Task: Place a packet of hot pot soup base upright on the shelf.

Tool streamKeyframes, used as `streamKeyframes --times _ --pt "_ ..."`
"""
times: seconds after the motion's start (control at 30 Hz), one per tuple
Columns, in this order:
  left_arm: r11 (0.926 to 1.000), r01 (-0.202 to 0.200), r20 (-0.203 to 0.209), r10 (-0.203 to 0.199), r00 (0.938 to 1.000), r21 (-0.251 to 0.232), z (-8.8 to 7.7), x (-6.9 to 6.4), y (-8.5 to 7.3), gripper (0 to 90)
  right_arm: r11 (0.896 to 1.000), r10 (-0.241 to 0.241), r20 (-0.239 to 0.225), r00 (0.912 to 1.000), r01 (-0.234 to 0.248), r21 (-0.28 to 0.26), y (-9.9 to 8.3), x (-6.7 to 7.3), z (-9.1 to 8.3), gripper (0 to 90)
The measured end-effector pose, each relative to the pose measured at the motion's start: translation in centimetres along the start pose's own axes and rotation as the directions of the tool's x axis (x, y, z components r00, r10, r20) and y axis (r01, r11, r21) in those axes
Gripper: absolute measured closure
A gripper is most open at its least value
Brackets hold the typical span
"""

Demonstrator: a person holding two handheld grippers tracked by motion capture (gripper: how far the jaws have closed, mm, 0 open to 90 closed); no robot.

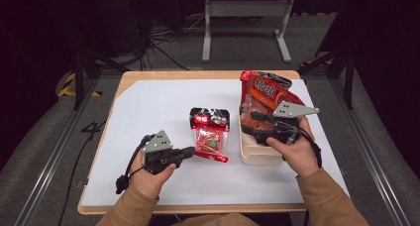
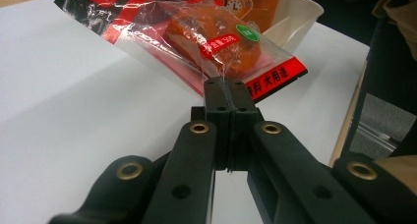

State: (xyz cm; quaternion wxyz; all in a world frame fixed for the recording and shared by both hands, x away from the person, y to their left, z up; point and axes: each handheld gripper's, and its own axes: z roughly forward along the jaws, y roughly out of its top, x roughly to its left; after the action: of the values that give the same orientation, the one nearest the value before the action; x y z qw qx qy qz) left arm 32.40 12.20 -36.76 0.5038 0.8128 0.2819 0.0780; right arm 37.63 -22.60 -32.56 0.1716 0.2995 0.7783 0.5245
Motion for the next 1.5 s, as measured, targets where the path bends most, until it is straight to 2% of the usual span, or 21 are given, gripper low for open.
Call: streamKeyframes --times 0.17,0.27,0.37,0.53,0.8,0.93,1.1,1.13,1.3,1.4,1.5 --pt "1.0 -0.009 0.006 0.009 0.9999 -0.003 -0.3 -0.5 -0.1 90.0 1.0 0.002 -0.016 0.9999 -0.002 0.023 0.0 0.1 2.1 41.8" --pt "0.9996 -0.027 0.012 0.027 0.9995 -0.008 -0.3 -0.8 -0.1 90.0 0.999 0.009 -0.022 0.9997 -0.008 0.036 0.0 0.1 3.0 41.7" --pt "0.9996 -0.026 0.021 0.026 0.9994 -0.007 -0.4 -1.1 0.0 90.0 0.999 0.02 -0.032 0.9993 -0.019 0.042 0.0 0.1 3.6 40.7" --pt "0.9993 -0.038 0.029 0.038 0.9989 -0.005 -0.3 -1.3 -0.1 90.0 0.997 0.071 -0.077 0.9945 -0.069 0.032 0.0 -0.1 4.3 37.4" --pt "0.9986 -0.051 0.036 0.051 0.998 -0.01 -0.2 -1.6 -0.1 90.0 0.995 0.082 -0.082 0.9932 -0.076 0.067 -0.2 -0.3 5.4 36.4" --pt "0.9987 -0.05 0.042 0.051 0.9978 -0.014 -0.1 -1.7 -0.1 90.0 0.992 0.107 -0.124 0.9865 -0.097 0.082 -0.3 -0.2 5.9 37.5" --pt "0.9986 -0.049 0.039 0.05 0.998 -0.019 -0.1 -1.6 -0.2 90.0 0.988 0.123 -0.159 0.9797 -0.105 0.116 -0.4 -0.3 6.2 48.4" --pt "0.9986 -0.049 0.039 0.05 0.998 -0.019 -0.1 -1.6 -0.2 90.0 0.988 0.123 -0.159 0.9797 -0.105 0.116 -0.4 -0.3 6.2 48.4" --pt "0.999 -0.044 0.05 0.044 0.9977 -0.007 0.4 -1.3 -0.4 90.0 0.988 0.067 -0.134 0.9887 -0.048 0.145 -0.2 -0.4 5.8 84.9" --pt "0.9992 -0.039 0.05 0.04 0.9979 -0.012 0.4 -1.2 -0.4 90.0 0.99 0.039 -0.126 0.9913 -0.021 0.138 0.0 -0.3 5.5 89.0" --pt "0.9995 -0.029 0.057 0.028 0.998 0.011 0.6 -0.9 -0.5 89.8 0.993 0.011 -0.117 0.993 0.003 0.119 0.2 -0.1 5.1 89.9"
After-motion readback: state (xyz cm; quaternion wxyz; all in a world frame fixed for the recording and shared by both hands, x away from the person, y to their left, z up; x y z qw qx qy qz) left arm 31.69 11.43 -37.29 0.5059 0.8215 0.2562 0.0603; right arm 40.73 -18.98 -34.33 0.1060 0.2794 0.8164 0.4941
